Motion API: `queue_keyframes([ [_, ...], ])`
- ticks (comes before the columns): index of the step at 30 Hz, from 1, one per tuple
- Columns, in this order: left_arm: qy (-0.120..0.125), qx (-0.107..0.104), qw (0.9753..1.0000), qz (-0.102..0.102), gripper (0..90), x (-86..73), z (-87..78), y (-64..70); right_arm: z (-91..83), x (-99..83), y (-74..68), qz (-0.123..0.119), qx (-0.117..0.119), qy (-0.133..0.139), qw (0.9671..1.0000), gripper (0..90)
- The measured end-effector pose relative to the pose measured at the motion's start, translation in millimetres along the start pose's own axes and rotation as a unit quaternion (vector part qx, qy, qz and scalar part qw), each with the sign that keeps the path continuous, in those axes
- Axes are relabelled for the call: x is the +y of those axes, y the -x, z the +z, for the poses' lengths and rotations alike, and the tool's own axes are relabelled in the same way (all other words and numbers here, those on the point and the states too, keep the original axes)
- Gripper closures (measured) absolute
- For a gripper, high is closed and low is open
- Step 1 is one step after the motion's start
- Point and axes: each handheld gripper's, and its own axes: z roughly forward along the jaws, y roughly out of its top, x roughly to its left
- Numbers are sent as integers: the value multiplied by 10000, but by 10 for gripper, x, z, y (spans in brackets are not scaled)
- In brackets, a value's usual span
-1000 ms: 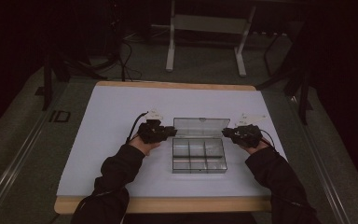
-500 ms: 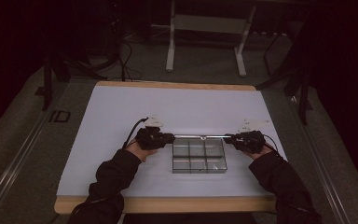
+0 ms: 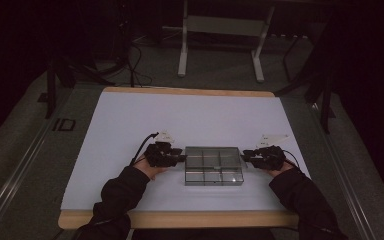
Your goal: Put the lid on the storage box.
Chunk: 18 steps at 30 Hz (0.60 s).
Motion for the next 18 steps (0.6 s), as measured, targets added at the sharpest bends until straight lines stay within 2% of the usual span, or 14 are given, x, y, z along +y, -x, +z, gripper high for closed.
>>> queue_keyframes([
  [6,-101,99,9999,-95,557,-64,18,-29,39,-48,2,25,-52,-124,9999,699],
  [9,-89,73,9998,-185,556,-100,37,-53,38,-69,15,97,-29,-78,9999,690],
  [12,-163,123,9996,-184,540,-127,73,-51,37,-84,22,108,-62,-74,9999,659],
  [14,-186,129,9996,-152,529,-138,82,-46,36,-101,26,151,-92,-74,9998,615],
  [18,-169,209,9995,-173,425,-169,68,-73,17,-142,45,221,-191,-60,9996,502],
])
